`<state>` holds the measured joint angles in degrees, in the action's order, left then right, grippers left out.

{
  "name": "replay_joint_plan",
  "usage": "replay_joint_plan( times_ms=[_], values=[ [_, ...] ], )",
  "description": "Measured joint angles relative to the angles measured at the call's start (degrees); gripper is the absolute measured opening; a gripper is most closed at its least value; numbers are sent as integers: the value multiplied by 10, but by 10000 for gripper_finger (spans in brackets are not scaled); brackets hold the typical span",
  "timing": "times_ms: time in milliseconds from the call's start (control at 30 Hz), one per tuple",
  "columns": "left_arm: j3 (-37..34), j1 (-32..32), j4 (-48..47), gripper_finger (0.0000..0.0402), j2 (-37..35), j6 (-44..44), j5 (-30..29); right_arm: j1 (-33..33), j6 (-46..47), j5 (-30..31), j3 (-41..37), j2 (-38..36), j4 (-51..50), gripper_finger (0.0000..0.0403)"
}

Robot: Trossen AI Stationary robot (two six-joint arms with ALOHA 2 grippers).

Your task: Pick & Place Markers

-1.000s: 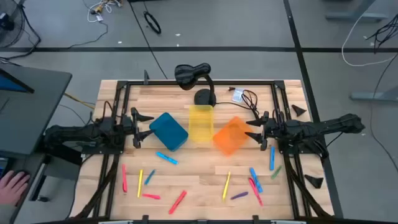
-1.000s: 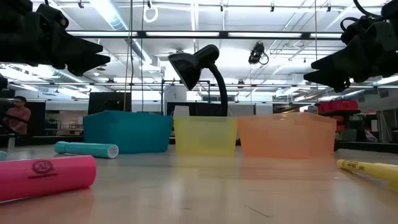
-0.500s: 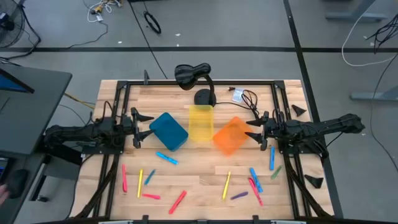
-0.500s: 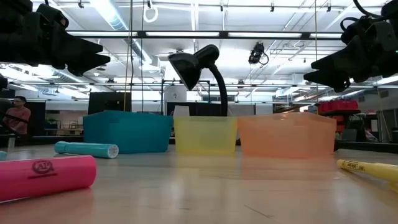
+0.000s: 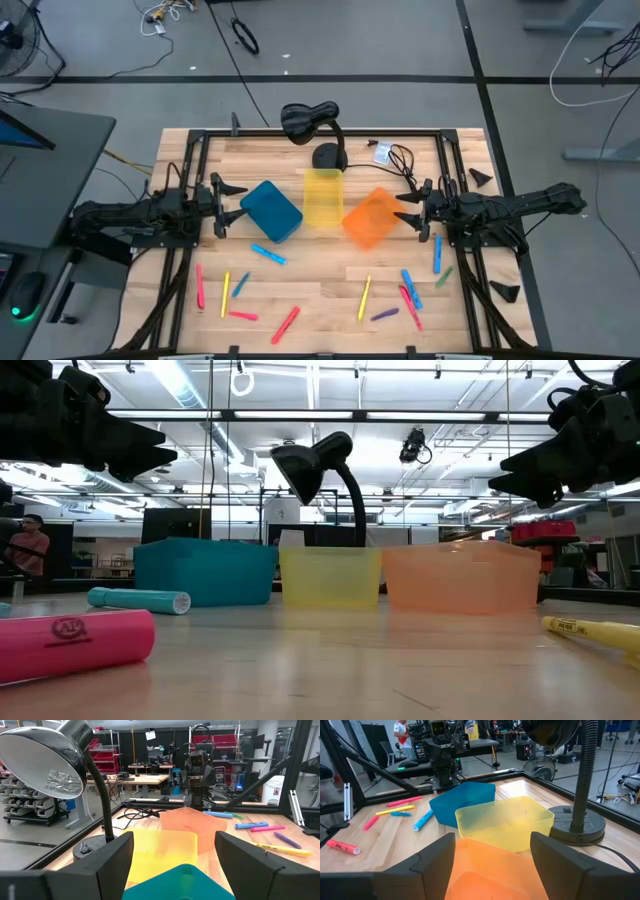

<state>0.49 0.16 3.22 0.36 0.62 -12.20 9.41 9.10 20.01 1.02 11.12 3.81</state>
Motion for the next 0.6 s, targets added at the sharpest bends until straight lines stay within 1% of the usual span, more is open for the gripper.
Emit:
replay_joint_plan(
  times_ms=[600],
  values=[
    [0,0,0,286,0,0,0,0,0,0,0,0,0,262]
  ],
)
